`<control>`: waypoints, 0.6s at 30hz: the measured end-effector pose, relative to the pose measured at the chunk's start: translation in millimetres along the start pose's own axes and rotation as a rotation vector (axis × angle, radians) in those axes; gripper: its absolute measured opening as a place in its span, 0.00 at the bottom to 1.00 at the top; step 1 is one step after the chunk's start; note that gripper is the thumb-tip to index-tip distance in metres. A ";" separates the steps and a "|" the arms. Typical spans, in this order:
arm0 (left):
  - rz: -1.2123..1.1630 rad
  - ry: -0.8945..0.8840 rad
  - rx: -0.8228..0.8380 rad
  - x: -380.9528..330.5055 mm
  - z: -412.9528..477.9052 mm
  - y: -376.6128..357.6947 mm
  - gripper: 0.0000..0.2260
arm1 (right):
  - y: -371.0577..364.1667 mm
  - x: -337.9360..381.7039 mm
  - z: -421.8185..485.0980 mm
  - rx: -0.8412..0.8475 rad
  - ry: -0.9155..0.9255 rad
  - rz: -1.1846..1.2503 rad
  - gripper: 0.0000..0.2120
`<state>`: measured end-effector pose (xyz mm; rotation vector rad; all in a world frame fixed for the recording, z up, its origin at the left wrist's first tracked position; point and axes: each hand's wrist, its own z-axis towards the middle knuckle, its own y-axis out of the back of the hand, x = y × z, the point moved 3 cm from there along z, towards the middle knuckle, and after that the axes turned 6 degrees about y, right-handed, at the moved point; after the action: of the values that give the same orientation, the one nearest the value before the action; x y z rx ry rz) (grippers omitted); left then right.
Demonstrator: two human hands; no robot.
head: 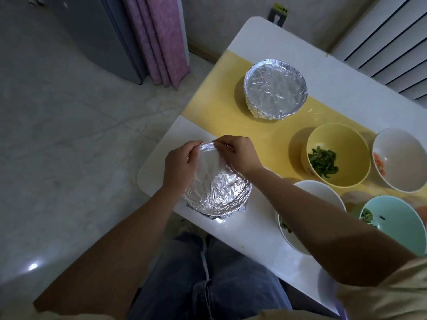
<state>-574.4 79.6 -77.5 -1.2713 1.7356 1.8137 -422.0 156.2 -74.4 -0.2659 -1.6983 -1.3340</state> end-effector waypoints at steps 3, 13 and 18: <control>0.064 -0.054 -0.048 -2.9 -0.6 0.0 0.13 | -2.6 -0.8 -1.4 -0.041 0.028 -0.012 0.08; 0.199 -0.100 -0.087 -2.3 1.5 2.0 0.07 | -2.9 -0.7 0.8 -0.054 0.040 -0.051 0.06; 0.146 -0.161 -0.064 -7.9 8.3 2.3 0.12 | 0.2 2.7 3.4 -0.002 0.084 -0.032 0.11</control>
<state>-574.9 89.3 -71.1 -1.0128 1.7340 2.0072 -425.1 158.2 -72.2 -0.1820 -1.6374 -1.3522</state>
